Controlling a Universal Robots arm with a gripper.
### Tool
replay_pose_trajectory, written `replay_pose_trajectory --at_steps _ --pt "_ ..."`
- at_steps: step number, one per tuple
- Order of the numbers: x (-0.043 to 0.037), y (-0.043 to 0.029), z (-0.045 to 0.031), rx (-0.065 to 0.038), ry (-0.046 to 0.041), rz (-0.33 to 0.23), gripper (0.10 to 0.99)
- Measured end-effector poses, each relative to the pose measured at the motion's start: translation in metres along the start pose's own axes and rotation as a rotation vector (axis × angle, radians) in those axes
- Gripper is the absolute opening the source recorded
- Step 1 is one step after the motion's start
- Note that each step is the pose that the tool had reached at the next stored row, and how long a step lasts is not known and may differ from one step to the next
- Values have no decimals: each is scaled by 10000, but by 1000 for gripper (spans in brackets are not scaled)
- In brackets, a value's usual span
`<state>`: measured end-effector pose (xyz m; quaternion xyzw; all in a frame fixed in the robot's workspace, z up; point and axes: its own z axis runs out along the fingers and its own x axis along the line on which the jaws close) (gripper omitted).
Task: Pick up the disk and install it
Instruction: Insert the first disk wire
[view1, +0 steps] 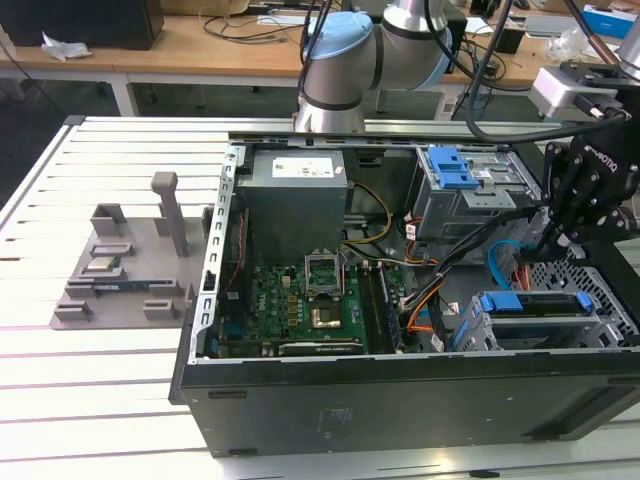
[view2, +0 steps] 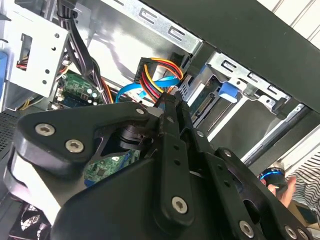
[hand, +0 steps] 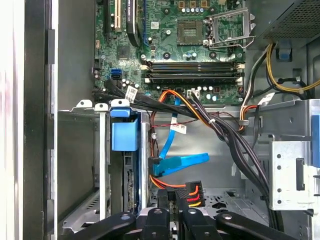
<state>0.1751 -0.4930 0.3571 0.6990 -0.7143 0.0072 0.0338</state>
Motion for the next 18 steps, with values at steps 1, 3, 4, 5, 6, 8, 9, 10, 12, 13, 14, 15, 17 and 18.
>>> replay_pose_trajectory --at_steps 1,3,4,5,6,8,9,10,12,13,14,15,17,18 --pt "3 -1 0 0 3 -1 169" --pt "54 -2 3 1 31 -1 169" --pt "94 -2 6 1 56 2 169" --pt "127 -3 10 2 75 3 169" --pt "172 -4 17 2 91 3 169" --pt "223 -7 42 2 104 3 169" --pt "240 -8 56 2 110 3 169" --pt "252 -8 69 2 114 3 169" --pt "306 -11 106 3 156 6 169" --pt "312 -15 117 2 172 8 169" --pt "311 -28 129 4 195 7 169" --pt "310 -36 136 4 207 7 169" --pt "310 -46 153 4 217 9 169" --pt "309 -50 161 4 221 8 169"
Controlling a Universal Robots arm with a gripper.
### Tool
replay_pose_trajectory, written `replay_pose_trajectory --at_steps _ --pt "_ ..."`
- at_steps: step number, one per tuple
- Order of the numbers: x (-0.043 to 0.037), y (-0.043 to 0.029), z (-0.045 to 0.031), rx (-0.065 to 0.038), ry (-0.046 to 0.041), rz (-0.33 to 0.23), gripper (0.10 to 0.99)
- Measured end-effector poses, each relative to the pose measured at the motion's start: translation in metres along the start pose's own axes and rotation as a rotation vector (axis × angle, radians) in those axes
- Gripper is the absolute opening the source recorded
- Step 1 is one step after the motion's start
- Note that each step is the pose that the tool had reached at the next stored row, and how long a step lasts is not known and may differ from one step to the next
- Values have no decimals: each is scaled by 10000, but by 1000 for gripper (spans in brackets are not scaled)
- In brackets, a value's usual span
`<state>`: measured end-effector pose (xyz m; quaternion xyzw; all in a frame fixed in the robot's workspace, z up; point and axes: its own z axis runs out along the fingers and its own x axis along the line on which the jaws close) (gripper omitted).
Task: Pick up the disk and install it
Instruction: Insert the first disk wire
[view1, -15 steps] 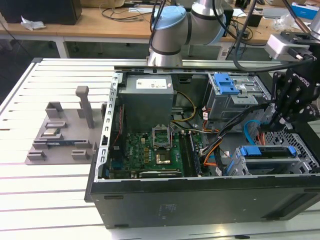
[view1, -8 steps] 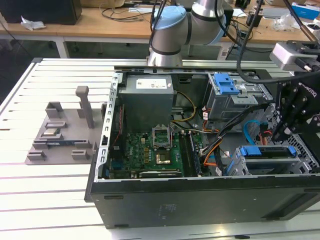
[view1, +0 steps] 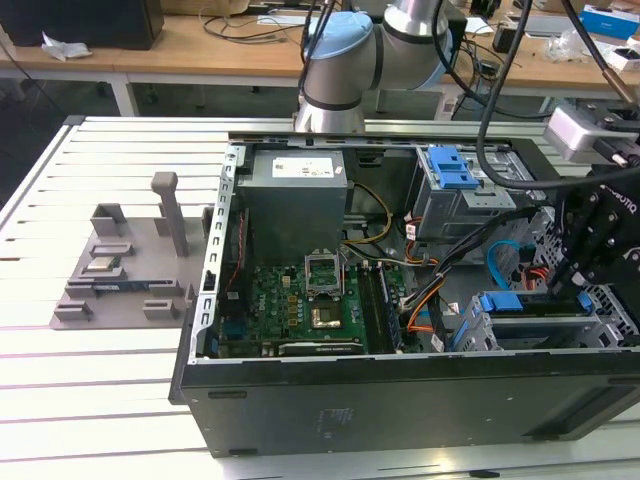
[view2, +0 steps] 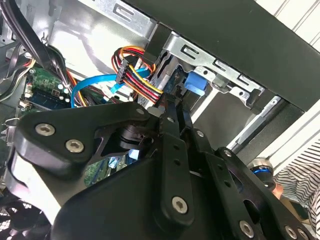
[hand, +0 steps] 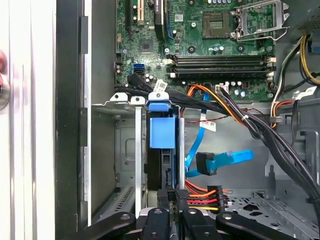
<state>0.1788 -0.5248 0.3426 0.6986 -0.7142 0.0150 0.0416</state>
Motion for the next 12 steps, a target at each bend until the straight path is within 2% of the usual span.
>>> replay_pose_trajectory --at_steps 12 --pt "-3 -20 47 0 11 0 169"
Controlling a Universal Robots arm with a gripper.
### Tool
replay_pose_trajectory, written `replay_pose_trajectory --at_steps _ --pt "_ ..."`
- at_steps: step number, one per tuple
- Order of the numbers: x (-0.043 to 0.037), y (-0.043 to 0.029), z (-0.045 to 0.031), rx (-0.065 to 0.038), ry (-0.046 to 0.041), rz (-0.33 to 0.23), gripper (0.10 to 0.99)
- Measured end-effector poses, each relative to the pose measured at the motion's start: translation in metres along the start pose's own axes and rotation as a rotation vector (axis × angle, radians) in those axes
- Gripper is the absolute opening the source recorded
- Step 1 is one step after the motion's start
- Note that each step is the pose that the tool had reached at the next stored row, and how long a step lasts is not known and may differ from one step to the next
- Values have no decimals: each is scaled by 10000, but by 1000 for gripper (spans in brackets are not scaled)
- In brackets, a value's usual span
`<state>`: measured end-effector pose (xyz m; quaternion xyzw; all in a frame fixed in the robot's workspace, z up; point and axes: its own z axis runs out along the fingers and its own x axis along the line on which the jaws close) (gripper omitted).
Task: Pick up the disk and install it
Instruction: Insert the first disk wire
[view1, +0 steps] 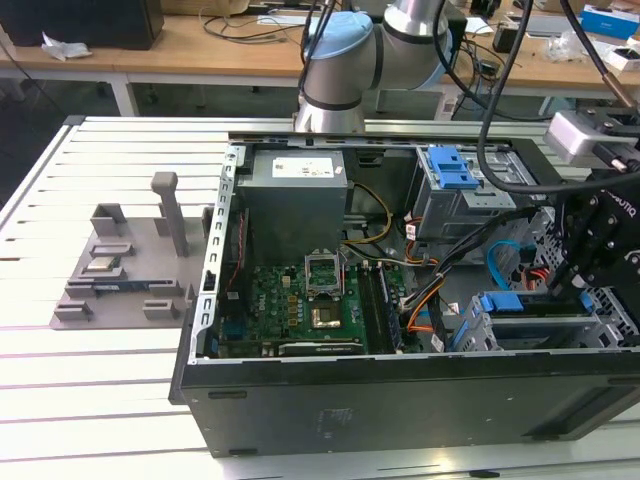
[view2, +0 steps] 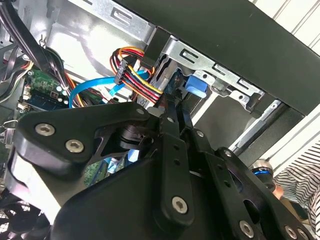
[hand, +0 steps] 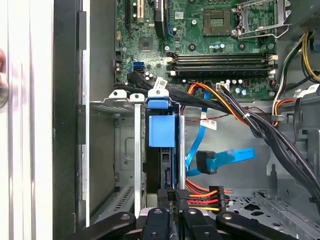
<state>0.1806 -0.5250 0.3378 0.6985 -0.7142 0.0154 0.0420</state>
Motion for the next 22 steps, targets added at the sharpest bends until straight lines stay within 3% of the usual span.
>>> replay_pose_trajectory --at_steps 7,8,9,11,12,14,17,22 --pt "2 -1 36 -1 2 0 176" --pt "2 -1 26 0 13 1 243" --pt "7 1 -29 0 10 1 243" --pt "-11 10 -261 1 25 1 227" --pt "-10 14 -355 0 29 2 106" --pt "-7 17 -433 1 32 2 106" --pt "-2 19 -487 0 31 2 106" --pt "-2 19 -488 0 30 2 106"
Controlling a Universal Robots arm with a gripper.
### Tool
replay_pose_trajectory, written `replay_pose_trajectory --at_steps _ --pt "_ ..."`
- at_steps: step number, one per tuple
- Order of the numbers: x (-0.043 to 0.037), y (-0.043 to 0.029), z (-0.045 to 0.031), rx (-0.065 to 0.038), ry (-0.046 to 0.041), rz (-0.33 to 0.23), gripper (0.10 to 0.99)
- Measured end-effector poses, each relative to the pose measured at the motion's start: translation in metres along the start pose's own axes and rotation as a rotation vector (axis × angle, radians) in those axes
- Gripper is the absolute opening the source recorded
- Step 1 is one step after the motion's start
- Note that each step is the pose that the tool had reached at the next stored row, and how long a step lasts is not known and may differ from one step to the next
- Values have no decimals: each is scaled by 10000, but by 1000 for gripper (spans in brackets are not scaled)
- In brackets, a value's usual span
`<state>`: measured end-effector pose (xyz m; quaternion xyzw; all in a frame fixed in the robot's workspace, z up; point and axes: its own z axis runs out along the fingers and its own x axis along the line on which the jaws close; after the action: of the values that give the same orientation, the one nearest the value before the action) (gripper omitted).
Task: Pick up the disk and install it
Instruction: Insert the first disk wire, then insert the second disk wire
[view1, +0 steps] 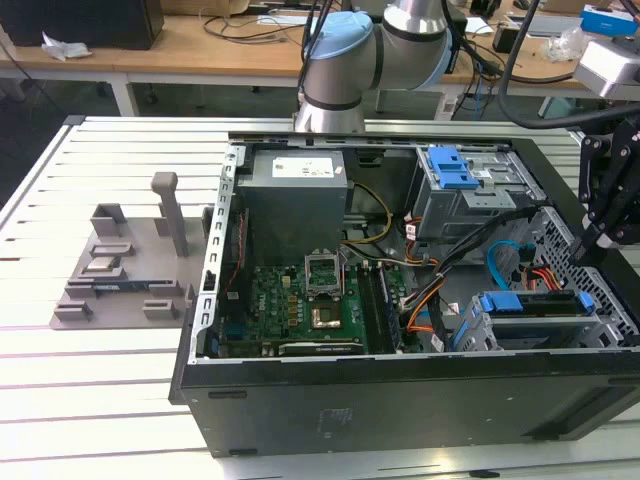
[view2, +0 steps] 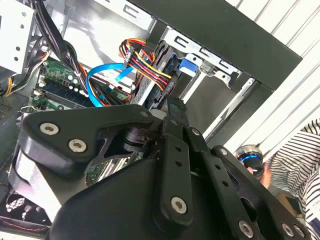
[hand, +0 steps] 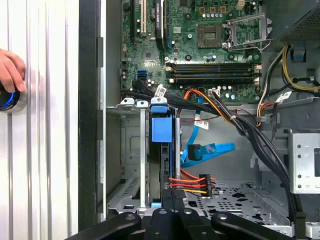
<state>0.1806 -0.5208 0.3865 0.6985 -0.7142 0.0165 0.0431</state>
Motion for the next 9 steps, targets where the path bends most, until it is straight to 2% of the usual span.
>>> replay_pose_trajectory --at_steps 4,7,9 --pt "0 0 -1 0 0 0 106" --pt "-6 1 -4 1 5 -1 302" --pt "-44 21 3 1 2 0 302"
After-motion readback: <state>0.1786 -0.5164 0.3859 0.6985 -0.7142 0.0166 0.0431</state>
